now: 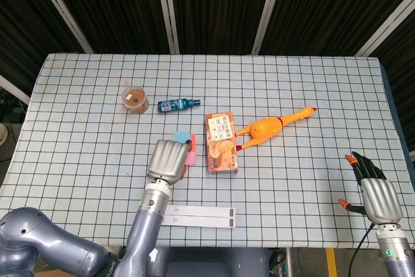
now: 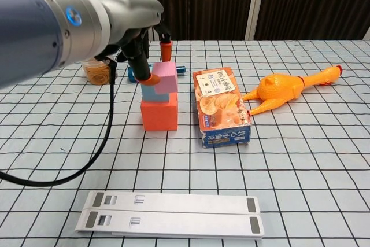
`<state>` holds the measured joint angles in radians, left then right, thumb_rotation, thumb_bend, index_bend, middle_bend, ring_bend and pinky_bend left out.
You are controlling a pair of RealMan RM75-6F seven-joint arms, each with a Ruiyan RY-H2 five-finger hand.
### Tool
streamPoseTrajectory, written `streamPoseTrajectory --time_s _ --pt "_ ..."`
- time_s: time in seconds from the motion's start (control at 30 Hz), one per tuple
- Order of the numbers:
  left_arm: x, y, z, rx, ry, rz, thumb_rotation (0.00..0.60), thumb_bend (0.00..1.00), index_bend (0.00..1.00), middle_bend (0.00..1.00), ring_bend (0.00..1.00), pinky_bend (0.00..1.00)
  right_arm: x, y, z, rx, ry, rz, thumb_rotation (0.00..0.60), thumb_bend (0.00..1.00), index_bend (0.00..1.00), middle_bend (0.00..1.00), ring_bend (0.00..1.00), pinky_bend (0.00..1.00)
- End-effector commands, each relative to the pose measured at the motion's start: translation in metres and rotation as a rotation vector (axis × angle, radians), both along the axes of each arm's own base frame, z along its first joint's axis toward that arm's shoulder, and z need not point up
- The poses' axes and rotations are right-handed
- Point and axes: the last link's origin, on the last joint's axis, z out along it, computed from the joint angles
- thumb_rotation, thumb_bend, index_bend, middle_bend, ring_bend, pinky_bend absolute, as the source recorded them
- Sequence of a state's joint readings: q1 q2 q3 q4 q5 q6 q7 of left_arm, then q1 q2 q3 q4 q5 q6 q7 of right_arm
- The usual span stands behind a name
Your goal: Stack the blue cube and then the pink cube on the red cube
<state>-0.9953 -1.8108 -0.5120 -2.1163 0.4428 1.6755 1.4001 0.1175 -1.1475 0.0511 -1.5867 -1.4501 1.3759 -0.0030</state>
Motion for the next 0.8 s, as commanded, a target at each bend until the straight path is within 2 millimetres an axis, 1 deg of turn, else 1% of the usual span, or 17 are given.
streamPoseTrajectory --time_s 0.03,0.1,0.23,0.4,0.57,0.8 --pt "0.007 0.003 0.010 0.005 -0.024 0.014 0.600 0.38 0.38 0.94 0.77 0.83 0.000 0.000 0.000 0.001 0.000 0.000 0.600 0.16 0.10 0.07 0.10 0.21" --pt "0.010 0.006 0.016 0.008 -0.039 0.030 0.600 0.38 0.38 0.93 0.77 0.83 0.000 0.000 0.000 0.002 0.001 0.000 0.600 0.16 0.10 0.07 0.10 0.21" --pt "0.011 0.016 0.025 0.040 -0.008 0.062 0.600 0.38 0.38 0.93 0.77 0.83 0.000 0.000 0.000 0.001 -0.001 -0.001 0.600 0.16 0.10 0.07 0.10 0.21" --pt "0.007 0.028 0.030 0.074 0.005 0.103 0.600 0.38 0.38 0.93 0.77 0.83 0.000 0.000 0.000 0.002 -0.002 0.000 0.600 0.16 0.10 0.07 0.10 0.21" --pt "0.000 0.036 0.029 0.094 0.024 0.115 0.600 0.38 0.38 0.93 0.77 0.83 0.000 0.000 0.000 0.004 0.000 -0.001 0.600 0.16 0.10 0.07 0.10 0.21" --pt "-0.008 0.039 0.020 0.087 0.037 0.093 0.600 0.38 0.38 0.93 0.77 0.83 -0.001 0.000 -0.002 0.010 0.006 -0.003 0.600 0.16 0.10 0.07 0.10 0.21"
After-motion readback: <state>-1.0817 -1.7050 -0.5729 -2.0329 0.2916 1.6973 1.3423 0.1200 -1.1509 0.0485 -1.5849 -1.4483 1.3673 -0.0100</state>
